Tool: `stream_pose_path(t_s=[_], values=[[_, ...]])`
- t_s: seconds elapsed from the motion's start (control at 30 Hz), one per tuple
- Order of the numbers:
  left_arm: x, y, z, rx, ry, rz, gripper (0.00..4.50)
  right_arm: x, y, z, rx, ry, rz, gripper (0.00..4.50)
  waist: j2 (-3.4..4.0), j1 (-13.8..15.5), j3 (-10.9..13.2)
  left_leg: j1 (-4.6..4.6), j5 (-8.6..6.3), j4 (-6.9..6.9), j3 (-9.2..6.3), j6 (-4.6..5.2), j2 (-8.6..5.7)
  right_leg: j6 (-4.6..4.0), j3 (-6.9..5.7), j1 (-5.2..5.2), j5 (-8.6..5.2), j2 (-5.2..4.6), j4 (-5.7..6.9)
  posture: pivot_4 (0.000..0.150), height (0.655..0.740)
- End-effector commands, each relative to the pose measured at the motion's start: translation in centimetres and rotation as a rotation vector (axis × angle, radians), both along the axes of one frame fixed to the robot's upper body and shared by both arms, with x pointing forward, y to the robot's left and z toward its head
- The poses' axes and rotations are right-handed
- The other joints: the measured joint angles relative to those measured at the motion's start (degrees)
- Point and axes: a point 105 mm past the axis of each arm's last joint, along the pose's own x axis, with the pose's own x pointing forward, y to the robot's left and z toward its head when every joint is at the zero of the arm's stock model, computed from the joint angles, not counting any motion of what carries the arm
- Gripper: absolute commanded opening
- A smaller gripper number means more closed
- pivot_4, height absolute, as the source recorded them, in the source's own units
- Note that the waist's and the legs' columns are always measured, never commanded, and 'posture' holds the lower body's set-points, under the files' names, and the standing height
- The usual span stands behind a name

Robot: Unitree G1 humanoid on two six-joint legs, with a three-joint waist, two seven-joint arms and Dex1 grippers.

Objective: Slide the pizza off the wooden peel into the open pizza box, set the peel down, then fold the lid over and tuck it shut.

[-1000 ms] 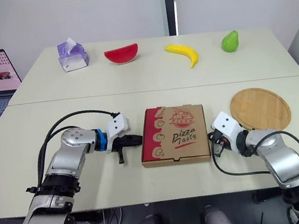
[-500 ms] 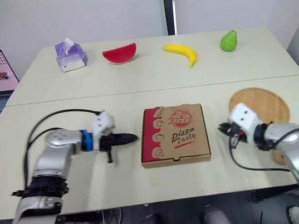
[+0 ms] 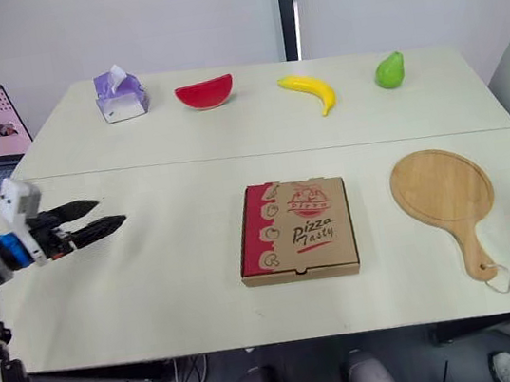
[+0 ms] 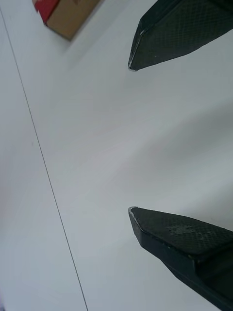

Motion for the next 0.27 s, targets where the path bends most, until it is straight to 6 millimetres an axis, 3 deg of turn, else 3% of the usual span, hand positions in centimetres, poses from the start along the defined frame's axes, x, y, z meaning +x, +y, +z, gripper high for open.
stream_pose_path(t_s=[0.03, 0.27], values=[[-0.2, 1.9, 1.2, 0.06, -0.059, 0.097, 4.49, 0.7, -0.2, 1.4, -0.016, -0.065, -0.002, 4.5, 0.03, -0.16, -0.01, 0.0, 0.0, 0.01, 0.02, 0.0, 0.0, 0.0, 0.03, 0.0, 0.0, 0.0, 0.0, 0.15, 0.74], [0.0, 1.9, 1.1, 0.155, -0.089, 0.125, 4.49, 2.7, 0.0, 0.8, 0.0, -0.07, 0.01, 4.5, 0.03, -0.56, -0.01, 0.0, 0.0, 0.0, 0.07, 0.0, 0.0, -0.05, 0.08, -0.02, 0.03, -0.01, 0.01, 0.15, 0.74]])
